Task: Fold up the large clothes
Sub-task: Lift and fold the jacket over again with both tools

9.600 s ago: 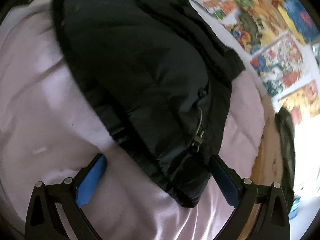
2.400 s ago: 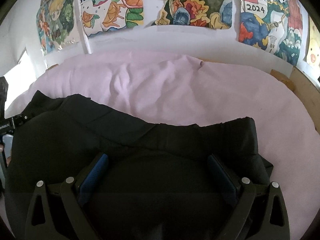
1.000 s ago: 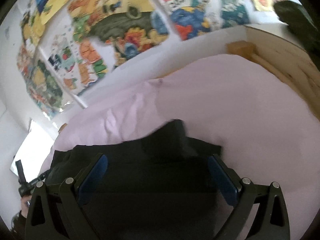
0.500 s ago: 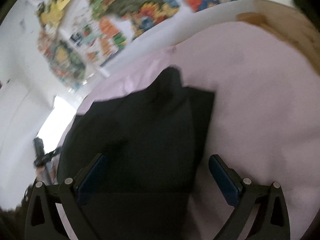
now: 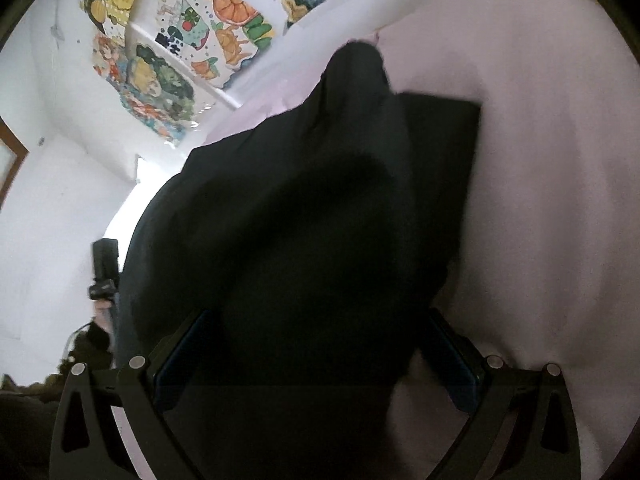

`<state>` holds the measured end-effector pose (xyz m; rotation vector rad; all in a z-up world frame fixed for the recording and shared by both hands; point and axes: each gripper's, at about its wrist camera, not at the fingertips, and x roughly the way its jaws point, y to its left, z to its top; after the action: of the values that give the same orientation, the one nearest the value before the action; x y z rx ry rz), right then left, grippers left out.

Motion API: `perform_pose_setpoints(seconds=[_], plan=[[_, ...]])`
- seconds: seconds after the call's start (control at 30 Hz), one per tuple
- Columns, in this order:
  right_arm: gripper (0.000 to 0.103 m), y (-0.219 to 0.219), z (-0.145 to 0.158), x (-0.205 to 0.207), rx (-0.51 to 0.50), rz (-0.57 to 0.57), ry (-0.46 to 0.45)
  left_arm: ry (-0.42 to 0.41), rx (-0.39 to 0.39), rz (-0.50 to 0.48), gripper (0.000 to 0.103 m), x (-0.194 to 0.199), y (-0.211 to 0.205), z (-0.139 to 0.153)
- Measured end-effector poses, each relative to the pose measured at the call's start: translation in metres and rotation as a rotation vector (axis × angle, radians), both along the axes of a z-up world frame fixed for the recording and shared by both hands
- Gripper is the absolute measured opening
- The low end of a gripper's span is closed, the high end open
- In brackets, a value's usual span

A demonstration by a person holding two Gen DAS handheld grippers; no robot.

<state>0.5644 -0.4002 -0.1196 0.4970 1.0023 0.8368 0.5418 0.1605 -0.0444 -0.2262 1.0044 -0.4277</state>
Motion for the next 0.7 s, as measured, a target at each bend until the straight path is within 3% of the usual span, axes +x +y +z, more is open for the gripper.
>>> perform_pose_setpoints(seconds=[0.2,0.7], plan=[[0.103,-0.001,-0.013,-0.001,0.096,0.019,0.044,0.115,-0.104,-0.044,0.102,0.009,-0.003,-0.009],[0.103,0.005,-0.014,-0.006,0.032,0.015,0.007,0.058,0.104,0.009,0.102,-0.008,-0.024,-0.016]])
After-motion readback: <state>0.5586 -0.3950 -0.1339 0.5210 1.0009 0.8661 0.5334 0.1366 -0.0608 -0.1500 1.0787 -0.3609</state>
